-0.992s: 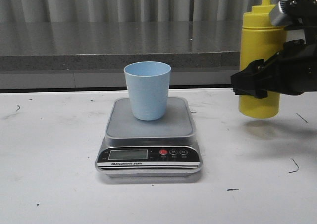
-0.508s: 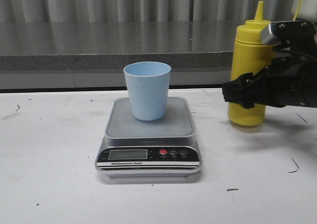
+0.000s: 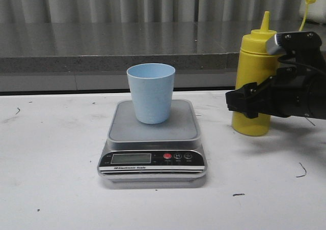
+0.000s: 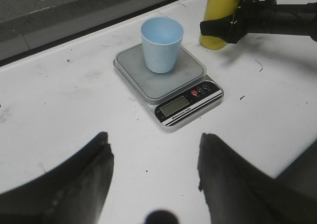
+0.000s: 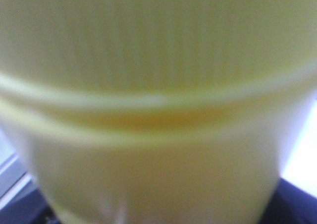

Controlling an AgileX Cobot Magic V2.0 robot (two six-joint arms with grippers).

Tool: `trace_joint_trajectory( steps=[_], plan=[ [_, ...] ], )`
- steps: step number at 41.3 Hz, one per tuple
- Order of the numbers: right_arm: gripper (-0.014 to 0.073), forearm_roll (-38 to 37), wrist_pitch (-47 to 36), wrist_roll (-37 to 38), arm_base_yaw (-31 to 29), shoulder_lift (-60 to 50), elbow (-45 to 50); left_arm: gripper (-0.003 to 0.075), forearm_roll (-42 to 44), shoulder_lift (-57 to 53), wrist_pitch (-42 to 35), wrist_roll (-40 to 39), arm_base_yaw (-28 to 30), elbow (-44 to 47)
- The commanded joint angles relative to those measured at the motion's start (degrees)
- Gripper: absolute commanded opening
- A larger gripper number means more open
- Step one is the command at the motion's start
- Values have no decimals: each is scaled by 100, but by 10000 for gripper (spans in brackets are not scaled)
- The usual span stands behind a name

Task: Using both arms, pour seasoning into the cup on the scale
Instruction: 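Open the right gripper and withdraw it from the bottle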

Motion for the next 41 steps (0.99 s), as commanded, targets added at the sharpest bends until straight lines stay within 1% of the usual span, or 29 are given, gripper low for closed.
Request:
trace_joint_trajectory(
  steps=[1,7,14,17,21,24,28,33,35,38,41],
  plan=[
    [597,-2,-401,-62,-12,-296,-119,374,-63,25,-446,-43,1,-149],
    [598,3,108,-57,-12,-523,-90,374,-63,25,-446,-43,1,-149],
    [598,2,888,-38,-12,-1054,56,374,-63,25,-446,-43,1,-149],
    [598,-35,1219,151,-7,-1306,132,374,-63,25,-446,-43,1,-149],
    [598,-243,1806,713,-7,-1645,211,374,-63,25,-446,-43,1,-149],
    [598,-581,2316,1211,-7,-1910,216,374,-63,25,-446,-43,1,-149],
    [598,-1200,3108,2167,-7,-2326,216,374,-63,25,-446,-43,1,-149],
    [598,-2280,4203,3606,174,-2872,216,374,-63,25,-446,-43,1,-149],
    [598,-2761,4631,4236,334,-3106,216,374,-63,25,-446,-43,1,-149],
    [598,-3511,5071,5173,599,-3426,216,374,-63,25,-446,-43,1,-149],
    [598,-4327,5273,6091,921,-3722,216,374,-63,25,-446,-43,1,-149]
  ],
)
